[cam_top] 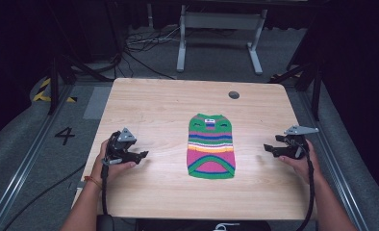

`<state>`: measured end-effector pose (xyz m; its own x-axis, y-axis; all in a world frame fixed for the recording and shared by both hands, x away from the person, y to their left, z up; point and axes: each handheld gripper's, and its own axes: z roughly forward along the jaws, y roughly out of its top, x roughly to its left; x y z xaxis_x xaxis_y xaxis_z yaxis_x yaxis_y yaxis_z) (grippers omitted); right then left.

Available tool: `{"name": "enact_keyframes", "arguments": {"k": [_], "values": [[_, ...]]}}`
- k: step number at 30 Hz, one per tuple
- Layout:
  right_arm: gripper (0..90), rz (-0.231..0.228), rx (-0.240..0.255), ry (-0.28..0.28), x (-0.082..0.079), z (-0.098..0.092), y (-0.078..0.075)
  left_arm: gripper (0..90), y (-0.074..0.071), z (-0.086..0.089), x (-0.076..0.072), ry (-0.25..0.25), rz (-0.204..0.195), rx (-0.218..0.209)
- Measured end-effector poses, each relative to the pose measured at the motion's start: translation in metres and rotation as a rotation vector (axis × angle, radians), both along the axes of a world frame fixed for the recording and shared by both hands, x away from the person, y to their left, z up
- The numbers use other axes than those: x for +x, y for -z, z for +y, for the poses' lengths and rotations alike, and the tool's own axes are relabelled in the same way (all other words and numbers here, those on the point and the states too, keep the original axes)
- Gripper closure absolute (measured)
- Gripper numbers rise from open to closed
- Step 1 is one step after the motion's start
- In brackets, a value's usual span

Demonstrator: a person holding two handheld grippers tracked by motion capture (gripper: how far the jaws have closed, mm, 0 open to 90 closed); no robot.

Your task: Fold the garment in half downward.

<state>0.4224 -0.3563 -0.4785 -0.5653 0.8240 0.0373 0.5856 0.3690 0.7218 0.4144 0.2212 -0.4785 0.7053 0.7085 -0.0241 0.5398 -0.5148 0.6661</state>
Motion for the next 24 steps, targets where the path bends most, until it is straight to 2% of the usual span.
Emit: {"name": "enact_keyframes", "arguments": {"k": [1,2,4,9,14,15,16,18,20,21,24], "values": [[29.6,-0.001,-0.001,-0.006,0.001,0.002,-0.002,29.1,-0.002,-0.003,0.002,0.002,0.002,0.002],[30.3,-0.006,-0.006,-0.014,0.002,0.005,-0.004,29.3,-0.003,-0.006,0.006,0.006,-0.006,0.026],[33.0,-0.015,0.008,-0.031,0.005,0.011,-0.008,29.1,-0.006,-0.011,0.011,0.017,-0.016,0.038],[33.5,-0.021,-0.009,-0.067,0.015,0.026,-0.01,28.9,-0.01,-0.033,0.032,0.022,-0.023,0.015],[34.9,-0.033,0.005,-0.091,0.027,0.04,-0.016,29.0,-0.011,-0.057,0.049,0.051,-0.025,0.032],[36.2,-0.036,-0.004,-0.107,0.034,0.048,-0.019,29.2,-0.012,-0.066,0.057,0.063,-0.019,0.041],[36.5,-0.033,-0.009,-0.112,0.036,0.051,-0.02,29.3,-0.012,-0.066,0.057,0.063,-0.019,0.041],[37.5,-0.033,-0.016,-0.126,0.042,0.059,-0.021,29.9,-0.015,-0.084,0.071,0.087,-0.034,0.056],[38.1,-0.027,-0.016,-0.134,0.046,0.063,-0.021,29.8,-0.016,-0.089,0.074,0.095,-0.046,0.064],[38.4,-0.028,-0.029,-0.14,0.049,0.066,-0.022,30.0,-0.016,-0.094,0.079,0.104,-0.035,0.06],[39.2,-0.028,-0.043,-0.154,0.062,0.077,-0.023,30.7,-0.016,-0.104,0.09,0.107,-0.043,0.053]]}}
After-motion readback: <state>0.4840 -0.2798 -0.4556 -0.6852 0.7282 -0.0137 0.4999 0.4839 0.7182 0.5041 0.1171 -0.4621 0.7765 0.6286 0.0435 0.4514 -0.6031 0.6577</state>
